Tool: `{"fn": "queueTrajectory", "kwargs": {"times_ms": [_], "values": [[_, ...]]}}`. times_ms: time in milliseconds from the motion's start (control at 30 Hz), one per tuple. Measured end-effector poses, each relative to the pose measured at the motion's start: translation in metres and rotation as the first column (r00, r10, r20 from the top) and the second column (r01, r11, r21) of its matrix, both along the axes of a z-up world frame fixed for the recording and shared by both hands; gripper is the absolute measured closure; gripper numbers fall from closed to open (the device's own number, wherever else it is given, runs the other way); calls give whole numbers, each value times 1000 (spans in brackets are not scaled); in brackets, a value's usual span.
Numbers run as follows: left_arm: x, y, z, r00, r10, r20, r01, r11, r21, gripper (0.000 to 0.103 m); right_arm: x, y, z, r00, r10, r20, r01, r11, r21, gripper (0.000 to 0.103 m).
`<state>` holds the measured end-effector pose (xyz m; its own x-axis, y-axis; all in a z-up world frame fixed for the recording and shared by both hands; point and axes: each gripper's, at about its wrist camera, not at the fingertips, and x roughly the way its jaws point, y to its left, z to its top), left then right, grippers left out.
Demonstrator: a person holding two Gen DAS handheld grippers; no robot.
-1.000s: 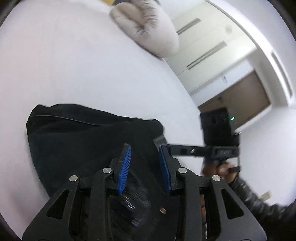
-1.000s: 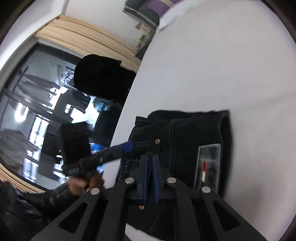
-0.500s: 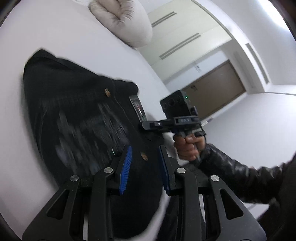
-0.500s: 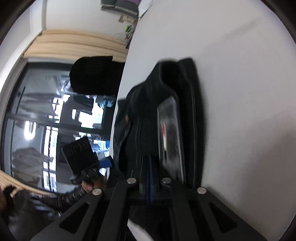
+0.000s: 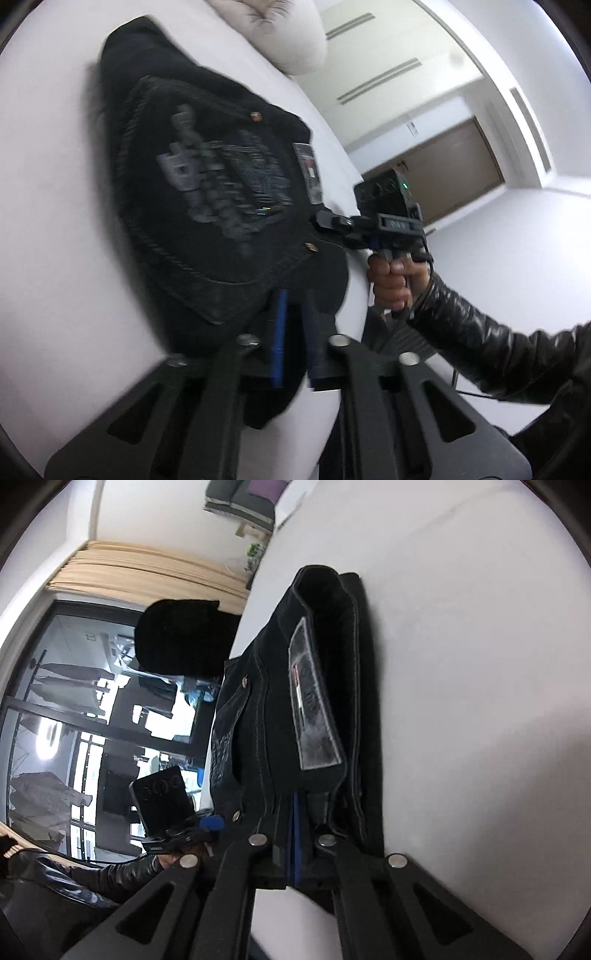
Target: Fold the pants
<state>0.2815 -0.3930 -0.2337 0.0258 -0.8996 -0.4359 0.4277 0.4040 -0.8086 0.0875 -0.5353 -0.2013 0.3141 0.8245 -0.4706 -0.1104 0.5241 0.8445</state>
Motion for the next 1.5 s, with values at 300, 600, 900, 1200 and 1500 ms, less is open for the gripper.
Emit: {"fn": "queueTrajectory", "kwargs": {"times_ms": [300,600,900,1200,1500], "values": [[0,31,65,989,96,117,-102,994,41,65,-31,-14,72,986,-32,163,34,999,-12,15],[74,48,13,956,276,-100,-273,961,40,9,11,-27,41,997,-77,-12,76,993,-90,31],[109,-4,0,960,231,-160,-212,969,127,23,36,-20,16,996,-33,-88,27,997,-77,52],[127,-8,-11,945,264,-195,-225,953,201,73,37,5,29,997,-46,-68,33,983,-180,74],[154,39,55,957,278,-79,-263,951,161,78,57,52,95,997,8,75,9,975,-222,82]]}}
